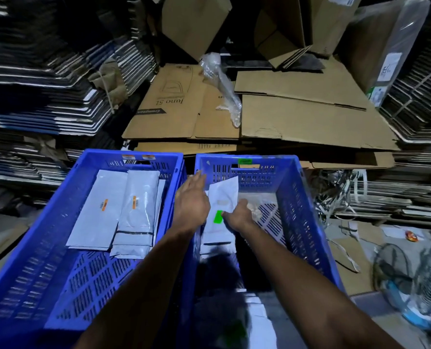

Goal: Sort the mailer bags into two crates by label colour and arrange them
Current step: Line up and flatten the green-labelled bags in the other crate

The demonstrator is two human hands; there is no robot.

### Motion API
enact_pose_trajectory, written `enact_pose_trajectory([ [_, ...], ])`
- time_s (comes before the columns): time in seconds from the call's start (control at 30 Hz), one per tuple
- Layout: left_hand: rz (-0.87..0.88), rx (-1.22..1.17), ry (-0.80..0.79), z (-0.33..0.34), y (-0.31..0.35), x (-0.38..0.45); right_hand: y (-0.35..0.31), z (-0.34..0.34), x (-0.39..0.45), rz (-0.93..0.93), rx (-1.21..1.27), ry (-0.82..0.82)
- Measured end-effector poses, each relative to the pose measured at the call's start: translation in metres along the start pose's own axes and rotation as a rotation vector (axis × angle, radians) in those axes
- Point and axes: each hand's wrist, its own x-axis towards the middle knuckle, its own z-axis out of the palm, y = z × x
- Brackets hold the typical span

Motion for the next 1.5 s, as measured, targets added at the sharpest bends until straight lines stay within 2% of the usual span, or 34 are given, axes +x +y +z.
enact_pose_trajectory([
  [0.07,-0.020,-0.006,0.041,0.001,-0.001,0.000,0.007,0.003,0.010,-0.046,-0.178,-0.064],
  [0.17,-0.019,0.003,0.085,0.003,0.000,-0.001,0.020,0.004,0.018,-0.122,-0.374,-0.009],
  [0.3,-0.017,0.007,0.113,0.005,0.001,0.001,0.027,0.019,0.018,-0.381,-0.552,0.003],
  [0.43,-0.057,-0.008,0.121,0.005,0.003,-0.001,0.013,0.043,0.023,-0.395,-0.684,-0.021],
  [0.57,-0.021,-0.026,0.136,0.009,-0.002,-0.001,0.018,0.060,0.032,-0.401,-0.793,-0.025],
  [0.73,0.037,-0.065,0.219,0.015,-0.007,-0.004,0.024,0.067,0.031,-0.453,-0.855,0.076],
  [0.97,0.036,-0.068,0.205,0.011,-0.004,-0.005,0.018,0.066,0.041,-0.298,-0.782,-0.060],
  [1.1,0.026,-0.064,0.200,0.009,-0.001,-0.005,0.011,0.059,0.048,-0.446,-0.799,-0.008],
  [1.17,0.024,-0.058,0.179,0.008,0.000,-0.006,0.012,0.060,0.052,-0.493,-0.797,-0.034],
  [1.23,0.029,-0.056,0.169,0.007,-0.001,-0.007,0.018,0.066,0.053,-0.456,-0.746,-0.069],
  [1.5,0.011,-0.072,0.163,0.006,0.002,-0.008,0.026,0.082,0.055,-0.344,-0.693,-0.035],
])
